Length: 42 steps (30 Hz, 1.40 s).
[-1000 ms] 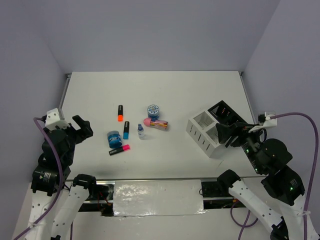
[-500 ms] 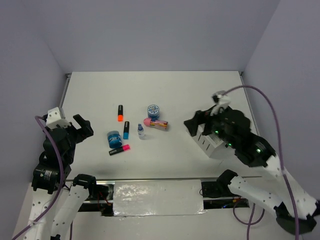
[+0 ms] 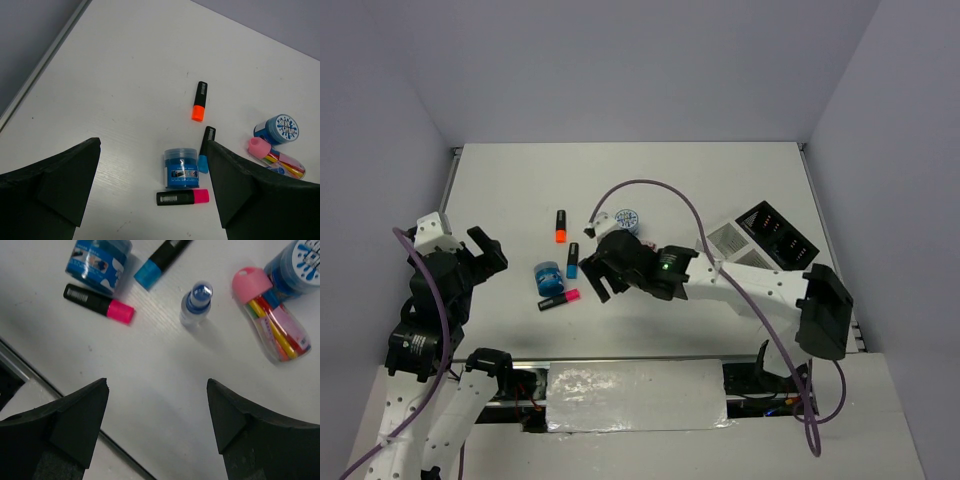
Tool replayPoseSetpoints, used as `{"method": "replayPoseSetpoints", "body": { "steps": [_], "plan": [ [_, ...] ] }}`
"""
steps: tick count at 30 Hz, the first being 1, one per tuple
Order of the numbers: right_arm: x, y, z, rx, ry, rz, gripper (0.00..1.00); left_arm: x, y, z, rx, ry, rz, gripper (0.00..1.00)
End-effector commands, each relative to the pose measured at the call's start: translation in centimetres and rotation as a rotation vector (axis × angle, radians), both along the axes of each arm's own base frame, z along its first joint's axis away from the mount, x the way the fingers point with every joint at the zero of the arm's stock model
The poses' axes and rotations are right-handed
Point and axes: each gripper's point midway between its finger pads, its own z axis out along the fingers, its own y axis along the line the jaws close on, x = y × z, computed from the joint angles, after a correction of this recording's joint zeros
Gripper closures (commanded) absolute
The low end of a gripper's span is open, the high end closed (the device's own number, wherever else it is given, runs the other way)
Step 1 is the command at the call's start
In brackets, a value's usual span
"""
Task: Sort the stationery into containers
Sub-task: Pick up the stationery from the center of the board.
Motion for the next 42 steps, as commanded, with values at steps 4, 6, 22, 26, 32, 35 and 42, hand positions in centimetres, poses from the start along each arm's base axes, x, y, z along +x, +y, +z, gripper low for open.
{"method": "replayPoseSetpoints", "body": {
  "steps": [4, 6, 22, 26, 32, 35, 42],
  "plan": [
    [4.8, 4.3, 3.1, 0.064, -0.134, -0.052, 0.15, 0.3, 0.0, 1.0, -0.003, -0.033, -0.001, 0.01],
    [6.0, 4.4, 2.4, 0.051, -0.134, -0.068, 0.15, 0.3, -0.1, 1.1, -0.003, -0.034, -0.006, 0.01],
    [10.2, 5.0, -2.5, 0.038, -0.059, -0.044, 0.42, 0.6, -0.7, 1.0, -0.003, -0.037, -0.046, 0.01],
    [10.2, 5.0, -3.5, 0.02, -0.042, -0.049, 0.43, 0.7, -0.9, 1.0, -0.003, -0.033, -0.054, 0.01],
    [10.1, 4.7, -3.8, 0.0, -0.035, -0.054, 0.66, 0.9, -1.1, 0.8, -0.003, -0.024, -0.065, 0.01],
    [10.1, 4.6, -2.8, 0.023, -0.046, -0.058, 1.0, 0.9, -1.1, 0.7, -0.003, -0.022, -0.07, 0.01],
    [9.1, 3.6, 7.4, 0.294, -0.131, 0.007, 1.0, 1.0, -1.2, 0.7, 0.0, -0.019, -0.074, 0.01]
  ]
}}
